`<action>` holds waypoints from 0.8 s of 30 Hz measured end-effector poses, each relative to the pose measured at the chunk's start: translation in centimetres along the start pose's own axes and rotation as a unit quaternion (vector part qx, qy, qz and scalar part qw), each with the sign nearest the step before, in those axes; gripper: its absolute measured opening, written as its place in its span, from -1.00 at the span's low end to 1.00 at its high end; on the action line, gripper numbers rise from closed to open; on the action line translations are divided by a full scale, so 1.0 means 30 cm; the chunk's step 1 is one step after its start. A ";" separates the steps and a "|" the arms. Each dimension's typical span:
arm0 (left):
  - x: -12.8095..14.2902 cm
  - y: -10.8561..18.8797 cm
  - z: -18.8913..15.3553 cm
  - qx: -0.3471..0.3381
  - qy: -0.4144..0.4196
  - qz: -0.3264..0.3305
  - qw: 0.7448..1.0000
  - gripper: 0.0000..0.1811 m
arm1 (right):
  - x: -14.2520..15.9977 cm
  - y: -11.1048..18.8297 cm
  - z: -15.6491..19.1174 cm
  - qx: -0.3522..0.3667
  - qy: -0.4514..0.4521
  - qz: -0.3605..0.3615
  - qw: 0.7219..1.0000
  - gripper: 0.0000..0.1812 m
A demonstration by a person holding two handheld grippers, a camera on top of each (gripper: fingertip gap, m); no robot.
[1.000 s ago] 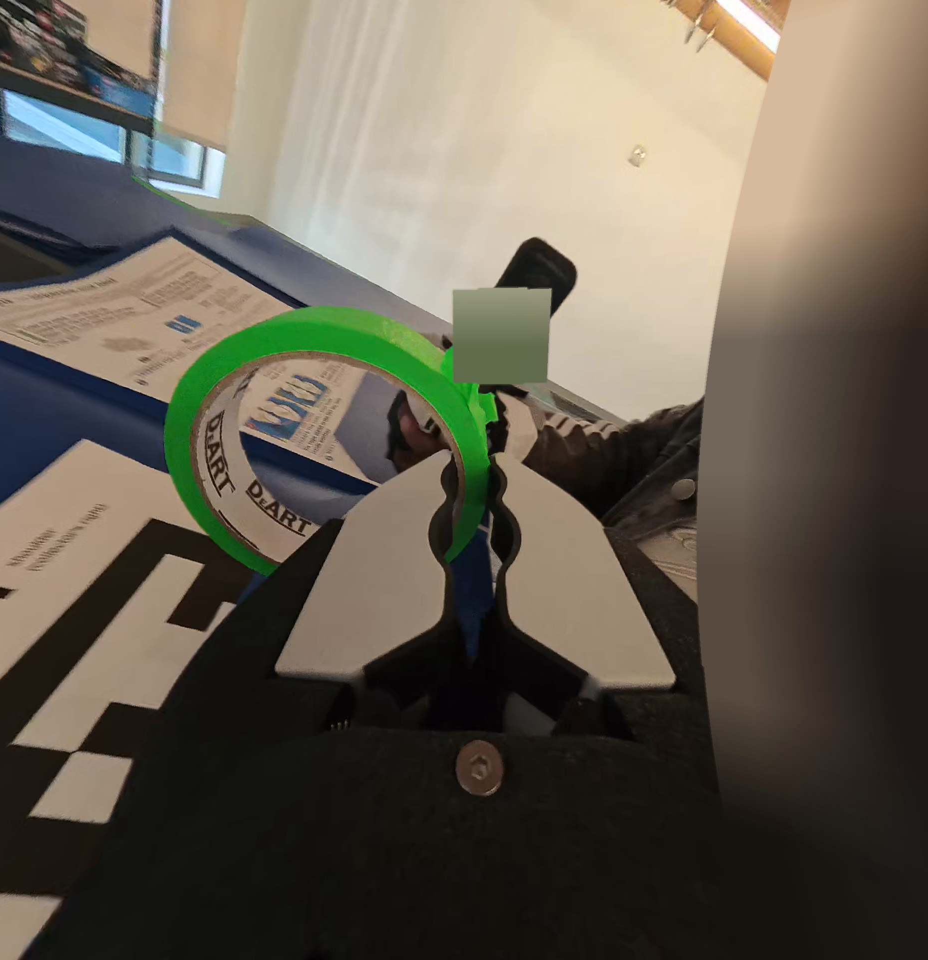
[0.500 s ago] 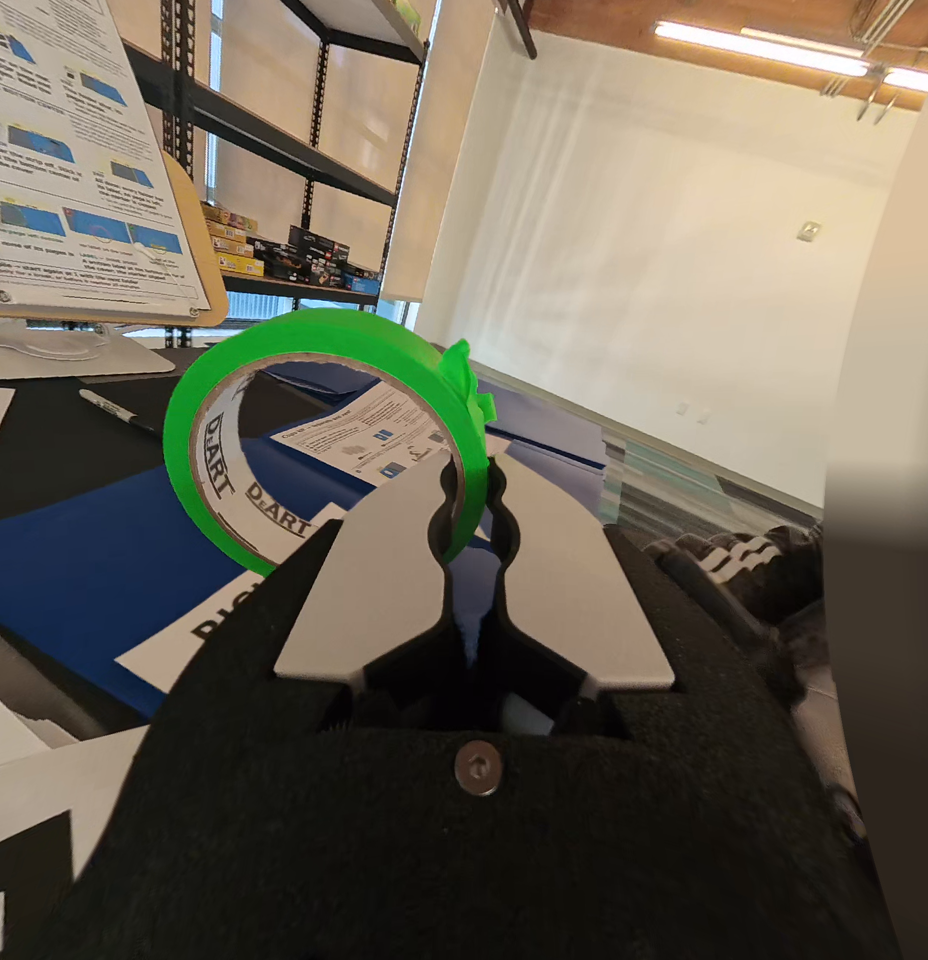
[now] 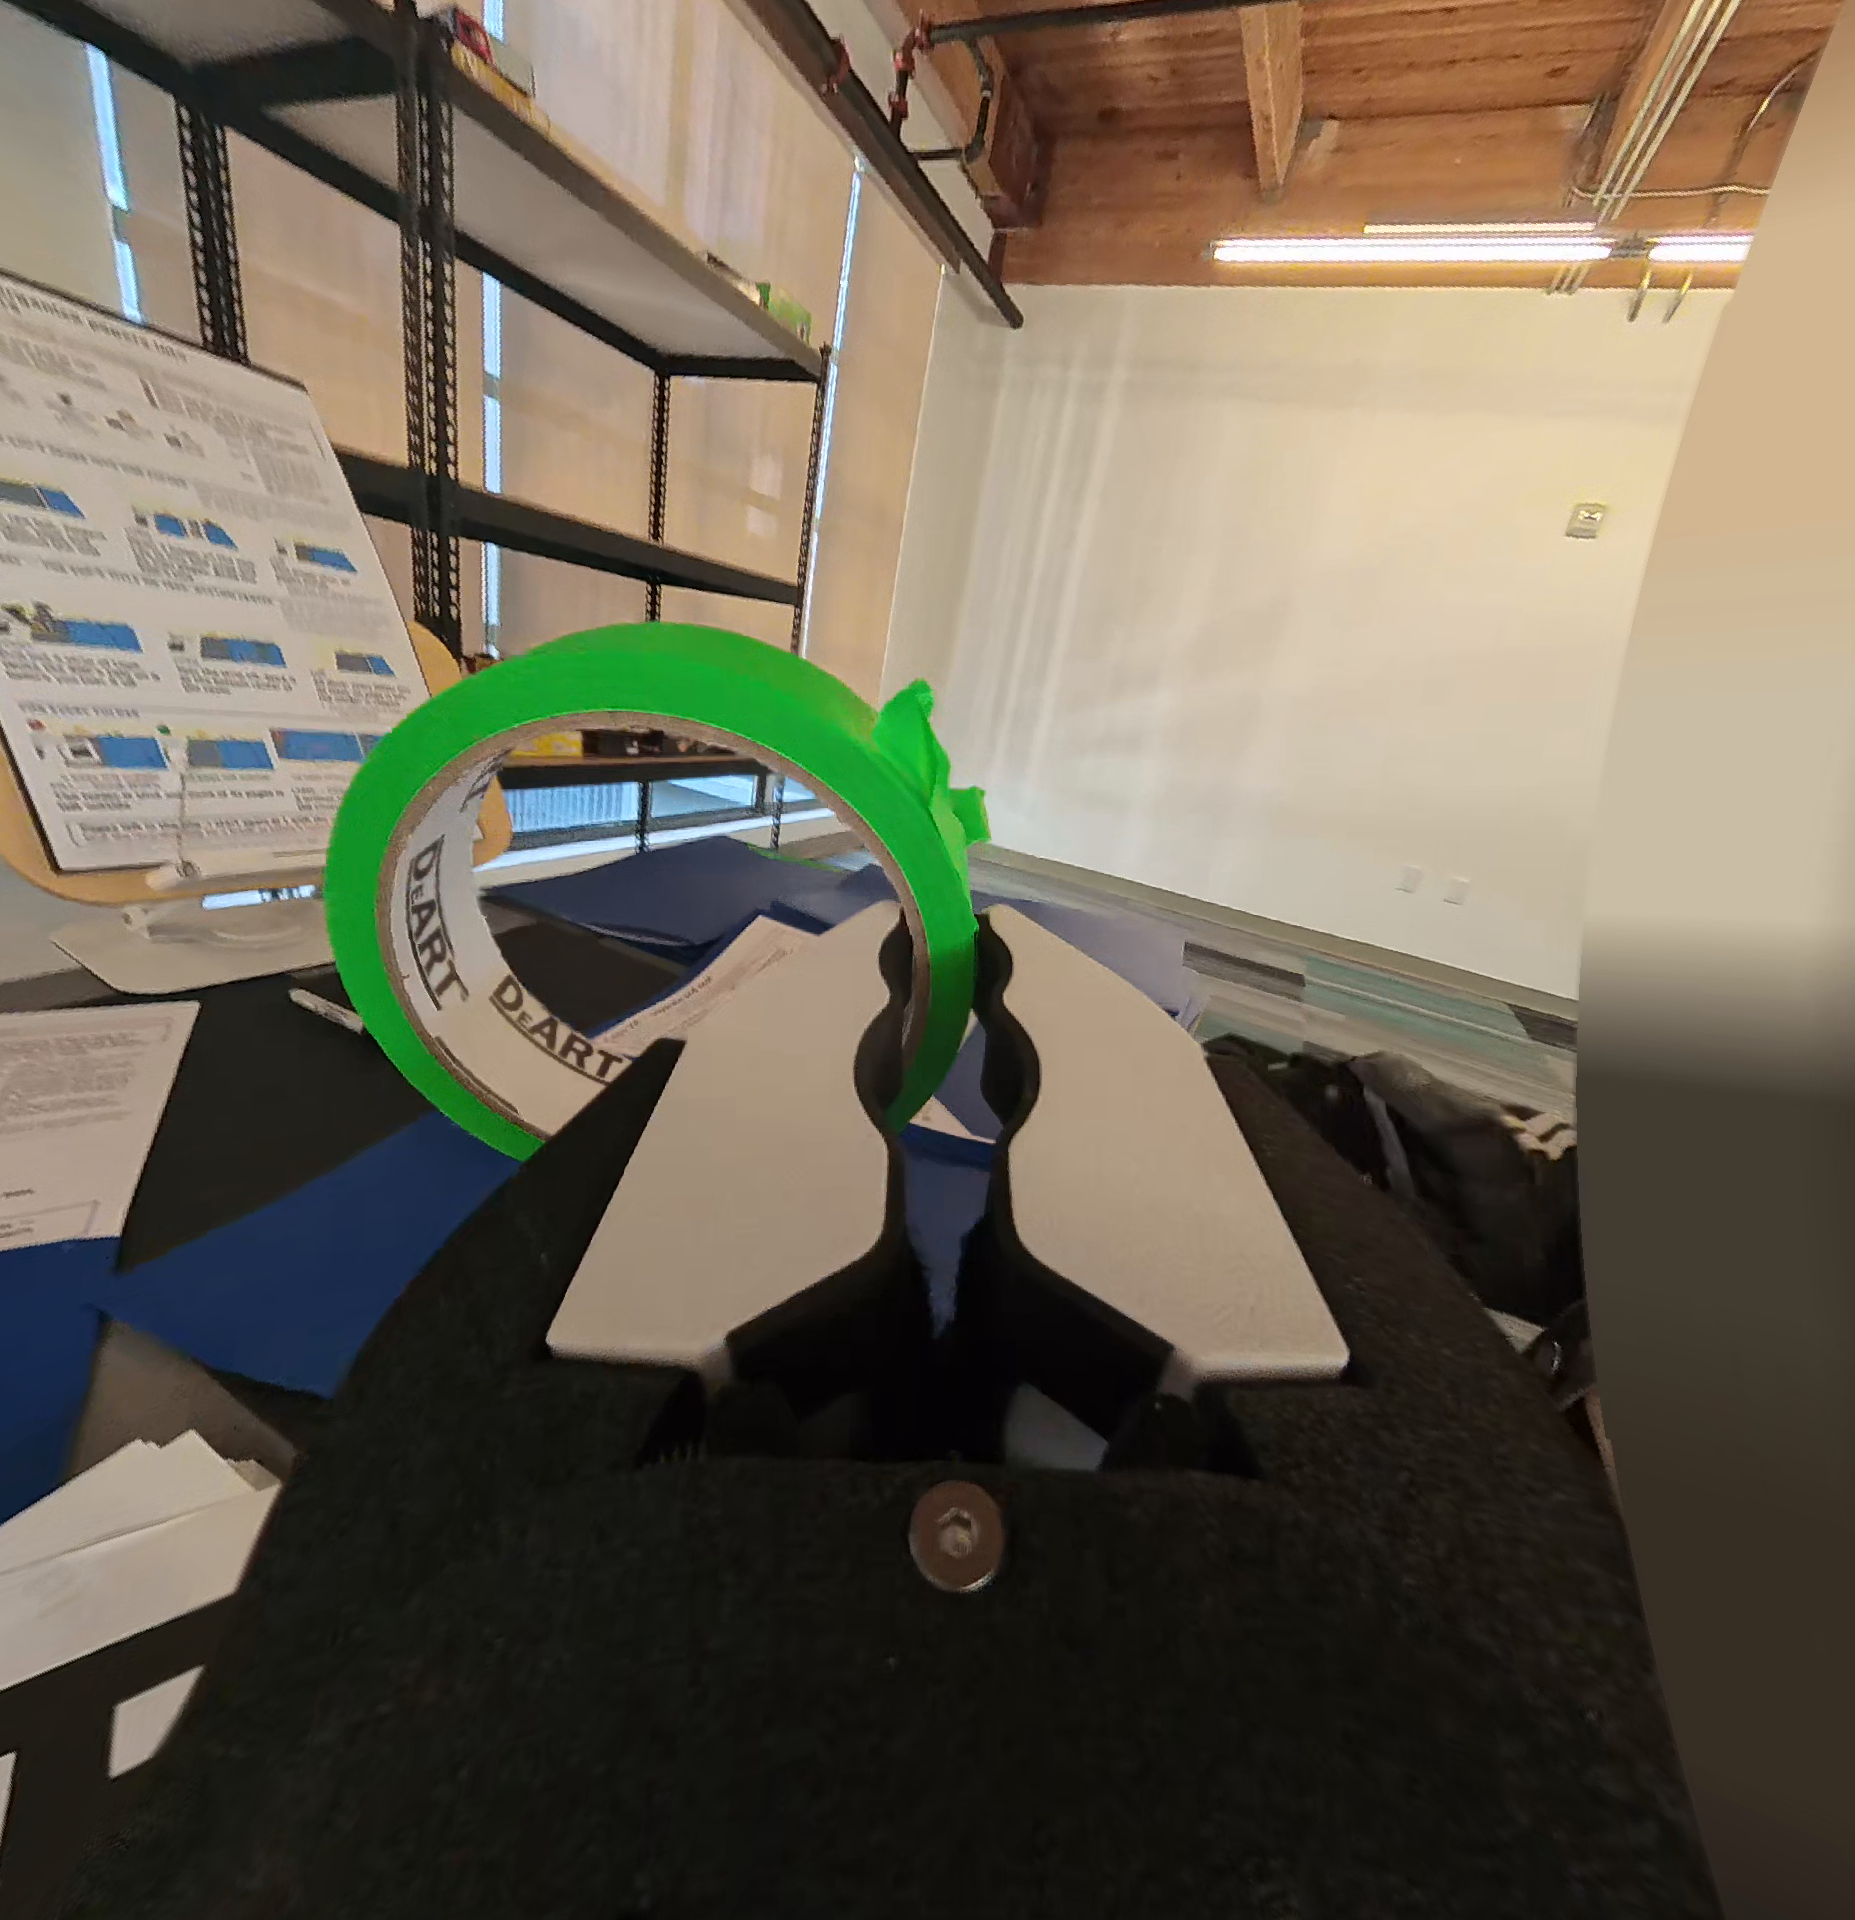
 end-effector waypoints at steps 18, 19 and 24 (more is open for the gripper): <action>0.102 -0.173 -0.038 0.065 0.006 0.048 0.997 -0.88 | 0.477 0.464 -0.183 0.380 -0.477 -0.036 0.792 -0.92; 0.117 -0.192 -0.036 0.072 0.012 0.052 0.996 -0.88 | 0.501 0.470 -0.166 0.386 -0.460 0.004 0.799 -0.82; 0.206 -0.298 -0.013 0.102 0.045 0.076 0.991 -0.88 | 0.627 0.512 -0.136 0.370 -0.371 0.223 0.822 -0.27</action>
Point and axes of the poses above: each gripper's, where its closed fingertips meet, y back along the fingers, x out of its underside, z = x × y across the jaws, the point moved 7 cm from there along y, back along the fingers, and after that the axes turned 5 degrees about -y, right-handed, at the moved point
